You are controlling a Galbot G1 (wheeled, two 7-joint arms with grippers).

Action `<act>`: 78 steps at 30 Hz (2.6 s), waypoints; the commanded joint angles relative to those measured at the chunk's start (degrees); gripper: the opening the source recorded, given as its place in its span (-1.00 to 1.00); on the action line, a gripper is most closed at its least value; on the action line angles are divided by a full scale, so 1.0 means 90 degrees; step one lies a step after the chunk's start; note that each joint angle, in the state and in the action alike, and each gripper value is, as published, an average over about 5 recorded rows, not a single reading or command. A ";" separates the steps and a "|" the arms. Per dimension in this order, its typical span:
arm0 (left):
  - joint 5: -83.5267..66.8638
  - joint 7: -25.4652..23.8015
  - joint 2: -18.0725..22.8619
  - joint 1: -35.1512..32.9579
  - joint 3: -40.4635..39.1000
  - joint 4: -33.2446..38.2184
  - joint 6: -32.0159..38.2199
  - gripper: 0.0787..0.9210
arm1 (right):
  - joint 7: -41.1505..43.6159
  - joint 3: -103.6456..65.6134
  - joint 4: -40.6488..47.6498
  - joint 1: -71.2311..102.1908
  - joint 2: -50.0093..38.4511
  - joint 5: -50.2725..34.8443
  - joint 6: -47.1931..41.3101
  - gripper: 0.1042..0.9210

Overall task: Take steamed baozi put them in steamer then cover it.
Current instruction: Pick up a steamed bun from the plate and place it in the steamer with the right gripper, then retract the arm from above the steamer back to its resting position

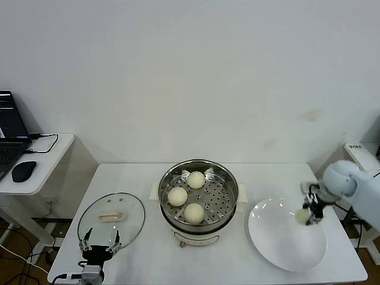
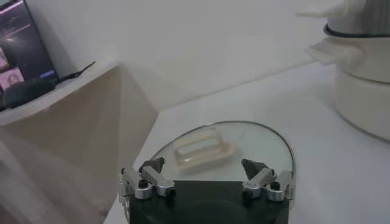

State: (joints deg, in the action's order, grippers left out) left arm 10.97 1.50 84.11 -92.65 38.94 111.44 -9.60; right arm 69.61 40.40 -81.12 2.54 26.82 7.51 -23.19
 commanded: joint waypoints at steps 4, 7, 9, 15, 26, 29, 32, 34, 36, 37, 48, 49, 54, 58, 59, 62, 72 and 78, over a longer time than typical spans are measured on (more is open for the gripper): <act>0.0009 -0.0055 -0.0072 0.0029 0.0104 0.0158 -0.0019 0.77 | 0.0477 0.1847 -0.0312 -0.4061 0.1365 -0.2473 -0.0829 0.12; 0.0012 -0.0099 -0.0075 0.0078 0.0179 0.0250 -0.0107 0.77 | 0.0515 0.2196 -0.0123 -0.4443 0.1959 -0.2823 -0.0968 0.12; 0.0010 -0.0103 -0.0086 0.0105 0.0221 0.0302 -0.0157 0.77 | 0.0524 0.2353 -0.0003 -0.4583 0.2311 -0.2989 -0.1060 0.12; 0.0016 -0.0067 -0.0100 0.0084 0.0253 0.0413 -0.0158 0.77 | 0.0519 0.2729 0.0214 -0.4632 0.3006 -0.3258 -0.1289 0.14; -0.0030 -0.0069 -0.0068 0.0018 0.0240 0.0597 -0.0165 0.77 | 0.0362 0.3045 0.0255 -0.3915 0.3617 -0.2906 -0.1405 0.13; -0.0040 -0.0068 -0.0061 0.0007 0.0245 0.0620 -0.0167 0.77 | 0.0316 0.3093 0.0297 -0.3705 0.3672 -0.2662 -0.1379 0.14; -0.0041 -0.0063 -0.0056 0.0011 0.0241 0.0599 -0.0166 0.77 | 0.0222 0.3127 0.0358 -0.3500 0.3709 -0.2491 -0.1358 0.14; -0.0040 -0.0056 -0.0046 0.0018 0.0235 0.0579 -0.0165 0.77 | 0.0137 0.3092 0.0407 -0.3350 0.3734 -0.2397 -0.1353 0.14; -0.0038 -0.0049 -0.0032 0.0020 0.0227 0.0558 -0.0164 0.77 | 0.0071 0.3008 0.0458 -0.3174 0.3761 -0.2316 -0.1356 0.14; -0.0036 -0.0045 -0.0027 0.0018 0.0222 0.0549 -0.0163 0.77 | 0.0053 0.2966 0.0476 -0.3099 0.3775 -0.2295 -0.1361 0.14; -0.0039 -0.0022 -0.0007 0.0019 0.0225 0.0448 -0.0154 0.77 | 0.0023 0.2887 0.0577 -0.2703 0.3761 -0.2059 -0.1359 0.14; -0.0038 -0.0020 -0.0008 0.0023 0.0224 0.0435 -0.0153 0.77 | 0.0010 0.2880 0.0580 -0.2680 0.3756 -0.2050 -0.1360 0.14; -0.0040 -0.0019 -0.0008 0.0041 0.0214 0.0403 -0.0144 0.77 | -0.0142 0.2790 0.0607 -0.2591 0.3764 -0.2052 -0.1391 0.14; -0.0042 -0.0019 -0.0002 0.0042 0.0205 0.0385 -0.0133 0.77 | -0.0239 0.2662 0.0578 -0.2598 0.3688 -0.2128 -0.1425 0.32; -0.0041 -0.0020 0.0000 0.0042 0.0200 0.0383 -0.0133 0.77 | -0.0245 0.2625 0.0544 -0.2623 0.3631 -0.2156 -0.1431 0.40; -0.0039 -0.0028 0.0007 0.0045 0.0182 0.0384 -0.0134 0.77 | -0.0226 0.2536 0.0380 -0.2754 0.3396 -0.2241 -0.1430 0.60; -0.0166 0.0229 0.0089 0.0101 0.0119 0.0407 -0.0118 0.77 | -0.1548 -0.0275 0.0218 -0.2410 0.2490 -0.3362 -0.1012 0.76; -0.0146 0.0409 0.0019 0.0070 0.0056 0.0469 -0.0117 0.77 | -0.3315 -0.2087 -0.0196 -0.1259 0.1960 -0.4135 -0.0561 0.76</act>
State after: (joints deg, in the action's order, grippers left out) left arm 9.79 3.21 84.67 -91.80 39.84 115.21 -10.58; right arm 59.05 46.97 -79.23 -19.25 51.54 -19.70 -32.91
